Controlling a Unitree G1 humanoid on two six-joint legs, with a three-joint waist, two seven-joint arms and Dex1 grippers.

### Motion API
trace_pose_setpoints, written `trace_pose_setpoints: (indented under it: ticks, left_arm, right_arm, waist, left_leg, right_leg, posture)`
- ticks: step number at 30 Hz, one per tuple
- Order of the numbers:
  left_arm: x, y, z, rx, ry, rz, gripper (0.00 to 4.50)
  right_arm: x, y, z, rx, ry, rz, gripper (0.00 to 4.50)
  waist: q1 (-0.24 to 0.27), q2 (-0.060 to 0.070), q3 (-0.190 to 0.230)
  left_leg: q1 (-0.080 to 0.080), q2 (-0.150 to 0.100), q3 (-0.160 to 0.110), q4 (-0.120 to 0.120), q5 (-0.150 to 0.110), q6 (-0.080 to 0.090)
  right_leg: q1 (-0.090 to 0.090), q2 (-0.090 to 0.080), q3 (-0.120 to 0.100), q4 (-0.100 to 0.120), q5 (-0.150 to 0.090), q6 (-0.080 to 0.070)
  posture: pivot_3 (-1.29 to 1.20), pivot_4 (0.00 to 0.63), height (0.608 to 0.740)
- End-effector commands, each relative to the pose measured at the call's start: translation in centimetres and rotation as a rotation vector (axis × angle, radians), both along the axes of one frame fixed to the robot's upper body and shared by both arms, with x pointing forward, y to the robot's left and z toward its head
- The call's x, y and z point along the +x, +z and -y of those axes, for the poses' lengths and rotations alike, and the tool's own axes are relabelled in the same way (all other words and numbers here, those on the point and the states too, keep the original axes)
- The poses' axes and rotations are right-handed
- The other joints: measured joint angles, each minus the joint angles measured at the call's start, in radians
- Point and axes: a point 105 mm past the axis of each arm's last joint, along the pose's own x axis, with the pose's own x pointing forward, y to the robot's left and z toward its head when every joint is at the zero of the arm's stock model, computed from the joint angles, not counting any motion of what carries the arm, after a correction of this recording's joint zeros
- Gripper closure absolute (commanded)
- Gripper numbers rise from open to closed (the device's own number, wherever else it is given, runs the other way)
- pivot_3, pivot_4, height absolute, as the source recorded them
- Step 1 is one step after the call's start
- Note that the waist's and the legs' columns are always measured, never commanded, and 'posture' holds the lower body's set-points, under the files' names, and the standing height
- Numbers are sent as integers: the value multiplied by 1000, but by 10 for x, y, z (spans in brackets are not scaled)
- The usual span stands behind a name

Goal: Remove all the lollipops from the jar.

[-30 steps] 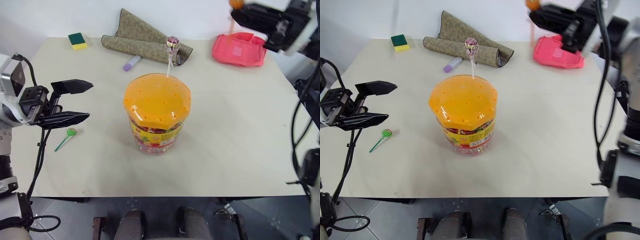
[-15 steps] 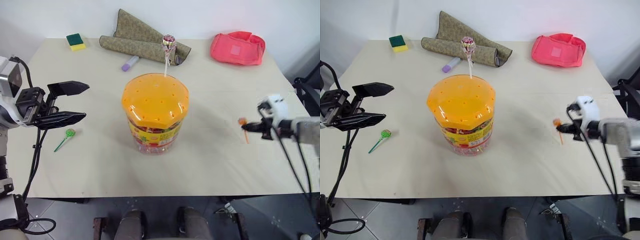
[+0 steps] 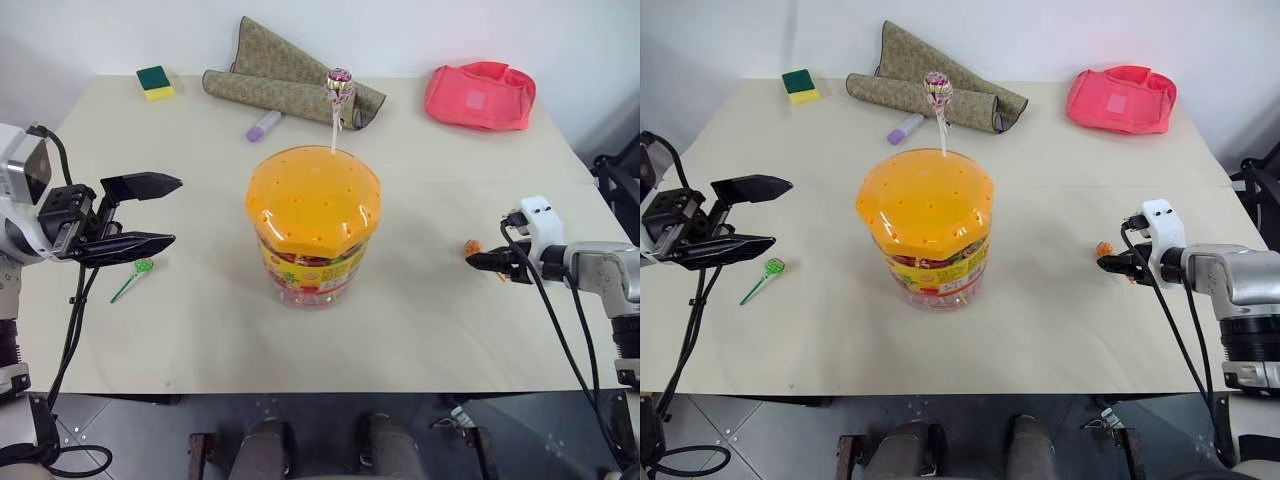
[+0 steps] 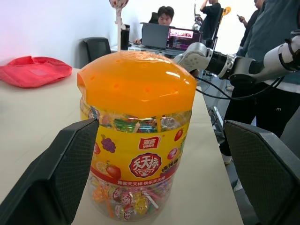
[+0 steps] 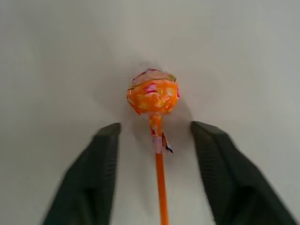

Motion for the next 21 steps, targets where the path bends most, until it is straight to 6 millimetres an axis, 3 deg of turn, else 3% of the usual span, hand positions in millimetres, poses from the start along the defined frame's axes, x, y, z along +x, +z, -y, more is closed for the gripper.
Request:
trace_pose_setpoints:
  ticks: [1, 3, 6, 9, 15, 21]
  left_arm:
    - [-13, 9, -1, 25, -59, 60, 0]
    - [-12, 10, -1, 26, -58, 60, 0]
    - [-11, 10, -1, 26, -58, 61, 0]
    - [-9, 12, 1, 25, -63, 65, 0]
    - [-6, 14, 4, 20, -72, 76, 0]
    - [-12, 18, -1, 25, -43, 96, 0]
  right_arm:
    - [-14, 48, -3, -22, 76, 135, 630]
    - [-30, 78, -14, -32, 171, 207, 17]
    - [-45, 108, -34, -39, 293, 300, 17]
    - [-50, 148, -69, 21, 467, 466, 17]
    - [-38, 174, -125, 161, 709, 572, 17]
    - [-32, 184, -184, 285, 971, 620, 17]
  waist:
    - [0, 0, 0]
    - [0, 1, 1]
    - [0, 2, 1]
    - [-10, 2, 1]
    - [-17, 2, 1]
    - [-29, 2, 1]
  left_leg:
    - [0, 0, 0, 0, 0, 0]
    - [0, 0, 0, 0, 0, 0]
    - [0, 0, 0, 0, 0, 0]
    - [1, 1, 1, 0, 0, 0]
    - [1, 0, 1, 0, 0, 0]
    - [0, 0, 1, 0, 0, 0]
  right_leg:
    - [0, 0, 0, 0, 0, 0]
    - [0, 0, 0, 0, 0, 0]
    - [0, 0, 0, 0, 0, 0]
    - [0, 0, 1, 0, 0, 0]
    - [0, 0, 1, 0, 0, 0]
    - [-1, 0, 0, 1, 0, 0]
  posture:
    - [0, 150, 740]
    - [0, 150, 740]
    - [0, 150, 740]
    - [0, 150, 740]
    - [0, 150, 740]
    - [0, 150, 740]
